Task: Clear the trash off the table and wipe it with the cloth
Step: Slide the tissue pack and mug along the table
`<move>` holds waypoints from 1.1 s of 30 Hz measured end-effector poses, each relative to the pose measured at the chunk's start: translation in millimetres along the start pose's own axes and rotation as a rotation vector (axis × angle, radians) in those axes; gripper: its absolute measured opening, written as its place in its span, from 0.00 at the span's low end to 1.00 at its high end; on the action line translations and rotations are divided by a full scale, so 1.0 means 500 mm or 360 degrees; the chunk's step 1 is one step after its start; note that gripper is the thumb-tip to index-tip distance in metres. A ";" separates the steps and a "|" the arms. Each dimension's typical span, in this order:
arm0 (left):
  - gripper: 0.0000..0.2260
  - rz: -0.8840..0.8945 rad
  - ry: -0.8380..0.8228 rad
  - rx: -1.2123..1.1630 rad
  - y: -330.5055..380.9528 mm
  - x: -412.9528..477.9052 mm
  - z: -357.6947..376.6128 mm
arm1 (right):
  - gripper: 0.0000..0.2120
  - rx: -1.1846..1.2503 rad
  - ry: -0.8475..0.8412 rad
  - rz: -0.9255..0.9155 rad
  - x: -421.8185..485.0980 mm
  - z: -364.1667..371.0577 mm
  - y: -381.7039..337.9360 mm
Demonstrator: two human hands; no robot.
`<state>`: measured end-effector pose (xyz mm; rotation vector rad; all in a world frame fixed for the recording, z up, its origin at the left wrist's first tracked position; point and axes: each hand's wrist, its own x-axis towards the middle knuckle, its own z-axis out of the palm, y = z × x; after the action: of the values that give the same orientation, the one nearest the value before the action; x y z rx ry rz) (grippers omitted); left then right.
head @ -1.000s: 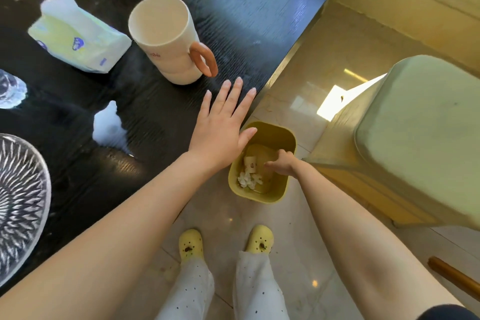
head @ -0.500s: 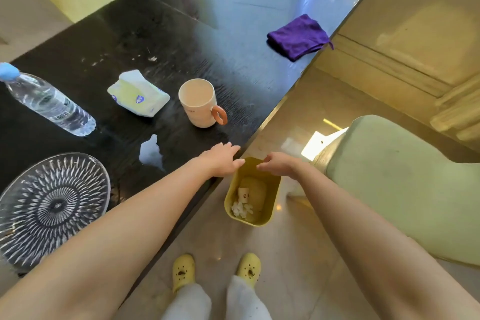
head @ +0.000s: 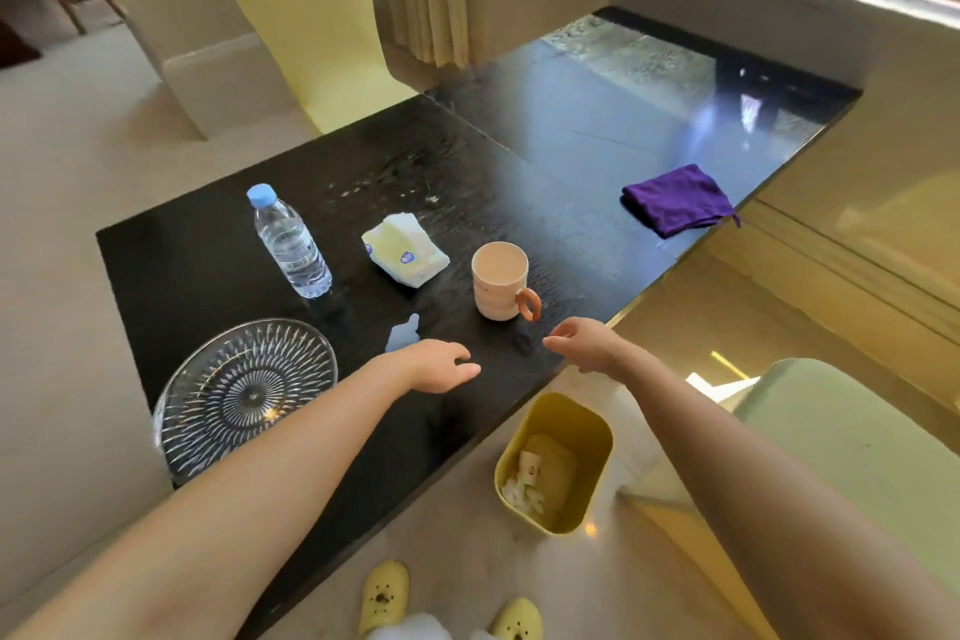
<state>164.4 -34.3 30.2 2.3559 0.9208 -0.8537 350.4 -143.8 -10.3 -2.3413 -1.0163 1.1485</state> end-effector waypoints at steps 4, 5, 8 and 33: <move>0.22 -0.0042 0.0039 -0.0174 -0.037 -0.023 -0.002 | 0.11 -0.0064 0.0031 -0.0031 0.024 0.012 -0.030; 0.21 -0.0050 0.0043 -0.0220 -0.045 -0.029 -0.001 | 0.12 -0.0079 0.0053 -0.0032 0.030 0.015 -0.036; 0.20 -0.0092 0.0068 -0.0342 -0.074 -0.044 0.008 | 0.19 -0.0109 0.0146 -0.0024 0.045 0.021 -0.051; 0.26 -0.0169 0.0732 -0.0234 -0.252 0.222 -0.157 | 0.15 0.0277 0.0401 0.0029 0.187 0.016 -0.092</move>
<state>167.6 145.0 -15.8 2.4311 1.2498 -0.2630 362.3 -44.3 -40.2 -2.2876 -0.7763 0.8811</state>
